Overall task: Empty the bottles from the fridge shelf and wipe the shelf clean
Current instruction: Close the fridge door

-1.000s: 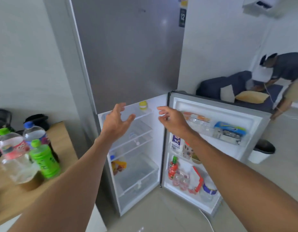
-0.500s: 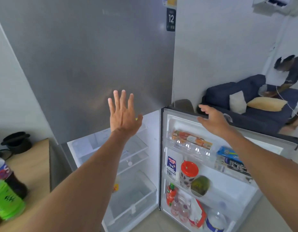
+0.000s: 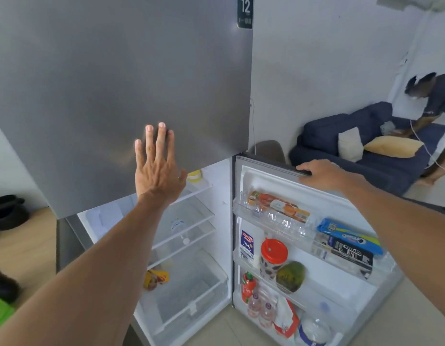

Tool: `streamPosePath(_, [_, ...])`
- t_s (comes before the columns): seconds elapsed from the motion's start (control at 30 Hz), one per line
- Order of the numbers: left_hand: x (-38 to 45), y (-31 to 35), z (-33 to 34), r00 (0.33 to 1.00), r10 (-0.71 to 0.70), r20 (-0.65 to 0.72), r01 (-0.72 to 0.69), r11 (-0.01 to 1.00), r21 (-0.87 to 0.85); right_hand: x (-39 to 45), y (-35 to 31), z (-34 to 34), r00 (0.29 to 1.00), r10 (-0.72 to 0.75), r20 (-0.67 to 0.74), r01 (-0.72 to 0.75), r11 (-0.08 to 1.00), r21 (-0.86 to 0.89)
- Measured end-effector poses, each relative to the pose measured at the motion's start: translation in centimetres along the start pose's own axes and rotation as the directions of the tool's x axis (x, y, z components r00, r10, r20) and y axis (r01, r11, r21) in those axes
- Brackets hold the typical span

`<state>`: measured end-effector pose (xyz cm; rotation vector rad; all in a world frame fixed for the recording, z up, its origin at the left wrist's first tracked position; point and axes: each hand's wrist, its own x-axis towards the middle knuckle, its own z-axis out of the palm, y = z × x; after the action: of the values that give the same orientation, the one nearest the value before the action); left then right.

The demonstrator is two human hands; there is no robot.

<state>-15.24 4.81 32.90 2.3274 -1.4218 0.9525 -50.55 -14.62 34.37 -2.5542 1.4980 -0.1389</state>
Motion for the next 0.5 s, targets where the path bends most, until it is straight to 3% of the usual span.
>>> streamPosePath(0.17, [-1.2, -2.1, -1.0, 0.999, 0.039, 0.019, -0.039, 0.998, 0.052, 0.0, 0.4, -0.7, 0.998, -0.022, 0.062, 0.022, 1.000, -0.005])
streamPosePath(0.5, [-4.3, -6.5, -3.5, 0.998, -0.039, 0.047, 0.034, 0.994, 0.106, -3.8, -4.1, 0.6, 0.966, -0.157, 0.206, 0.113, 0.971, 0.210])
